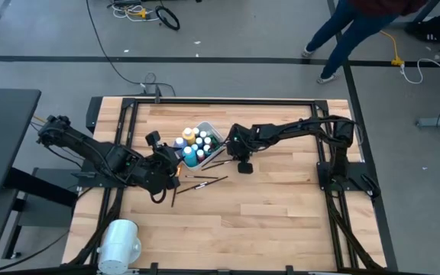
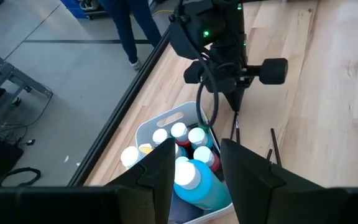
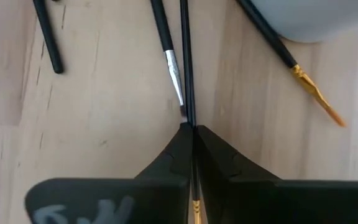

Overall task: Pick & Place Paint Supplies
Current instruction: Put the top right black gold paintbrush into the orange cup

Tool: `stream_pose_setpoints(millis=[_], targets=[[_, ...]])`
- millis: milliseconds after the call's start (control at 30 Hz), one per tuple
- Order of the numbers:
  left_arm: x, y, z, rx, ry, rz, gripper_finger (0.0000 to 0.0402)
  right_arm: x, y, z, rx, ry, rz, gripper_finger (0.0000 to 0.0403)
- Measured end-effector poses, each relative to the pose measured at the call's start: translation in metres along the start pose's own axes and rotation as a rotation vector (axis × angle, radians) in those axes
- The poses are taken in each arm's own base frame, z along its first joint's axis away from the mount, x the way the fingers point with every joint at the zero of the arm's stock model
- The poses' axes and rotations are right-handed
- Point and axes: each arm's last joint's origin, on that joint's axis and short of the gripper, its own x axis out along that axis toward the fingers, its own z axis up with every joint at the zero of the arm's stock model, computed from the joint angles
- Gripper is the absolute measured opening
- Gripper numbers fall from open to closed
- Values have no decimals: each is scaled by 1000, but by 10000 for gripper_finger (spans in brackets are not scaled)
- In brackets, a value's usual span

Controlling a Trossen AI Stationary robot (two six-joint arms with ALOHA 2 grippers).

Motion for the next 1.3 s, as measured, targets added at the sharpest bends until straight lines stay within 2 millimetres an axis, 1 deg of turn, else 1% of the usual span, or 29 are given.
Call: stream_pose_setpoints(millis=[133, 267, 400, 500, 567, 667, 767, 900, 1000, 1067, 1133, 1200, 1300], targets=[[0, 0, 0, -1, 0, 0, 137, -4, 8, 3, -25, 3, -41, 14], [0, 0, 0, -18, 0, 0, 137, -17, 16, 4, -31, 4, -37, 13], [0, 0, 0, -57, -1, 0, 137, -33, 20, 10, -46, -33, -46, 13], [0, 0, 0, -82, -3, -1, 137, -33, 24, 7, -49, 5, -41, 13], [1, -1, 0, -96, -1, 2, 137, -34, 29, 9, -74, 0, -54, 13], [4, -4, 0, -83, 14, -8, 137, -35, 39, 14, -134, 14, -128, 13], [10, -5, 0, -56, 67, -81, 137, -37, 54, 21, -227, 53, -222, 13], [28, -3, 7, -131, 131, -186, 137, -47, 80, 41, -355, 60, -312, 13], [45, 0, 12, -169, 162, -217, 137, -59, 101, 59, -463, 37, -392, 13], [54, 3, 8, -165, 221, -230, 138, -67, 114, 69, -523, 28, -452, 13], [64, 7, 13, -198, 222, -261, 142, -74, 126, 77, -577, 14, -506, 13], [71, 11, 11, -199, 269, -297, 148, -80, 136, 82, -629, 12, -559, 13], [84, 14, 14, -238, 293, -373, 161, -88, 149, 89, -694, 8, -651, 13]])
